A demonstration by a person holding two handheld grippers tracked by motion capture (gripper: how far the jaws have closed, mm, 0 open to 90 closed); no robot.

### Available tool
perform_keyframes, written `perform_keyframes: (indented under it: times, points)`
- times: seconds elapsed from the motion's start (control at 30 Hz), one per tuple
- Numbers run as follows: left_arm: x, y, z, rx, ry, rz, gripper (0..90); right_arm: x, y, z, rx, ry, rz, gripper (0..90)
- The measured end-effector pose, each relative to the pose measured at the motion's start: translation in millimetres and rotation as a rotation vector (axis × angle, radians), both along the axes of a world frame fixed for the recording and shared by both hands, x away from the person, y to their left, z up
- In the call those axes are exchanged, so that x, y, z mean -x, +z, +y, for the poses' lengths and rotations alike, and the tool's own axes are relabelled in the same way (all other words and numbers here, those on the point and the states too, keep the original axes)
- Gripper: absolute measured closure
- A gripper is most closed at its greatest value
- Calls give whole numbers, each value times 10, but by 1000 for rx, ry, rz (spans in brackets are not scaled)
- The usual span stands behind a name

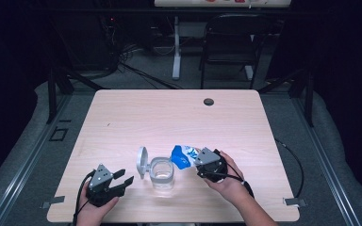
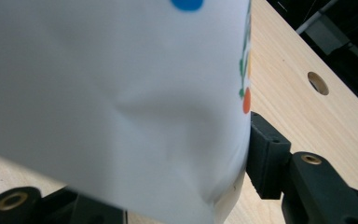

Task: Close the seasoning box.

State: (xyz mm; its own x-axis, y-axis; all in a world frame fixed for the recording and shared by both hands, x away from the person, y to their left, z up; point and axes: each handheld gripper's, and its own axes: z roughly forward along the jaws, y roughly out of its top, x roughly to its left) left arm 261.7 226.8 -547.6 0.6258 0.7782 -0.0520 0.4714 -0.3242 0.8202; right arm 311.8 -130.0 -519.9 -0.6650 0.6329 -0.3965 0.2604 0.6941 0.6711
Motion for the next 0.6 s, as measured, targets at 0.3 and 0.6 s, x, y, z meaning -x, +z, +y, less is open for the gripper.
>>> perform_keyframes:
  times: [0.3,0.6]
  points:
    - [-3,-4,-4,3,-3,-1,539,22,-20,61,58,11,-45,495]
    - [-4,-6,-4,6,0,0,539,21,-65,108,126,6,-88,495]
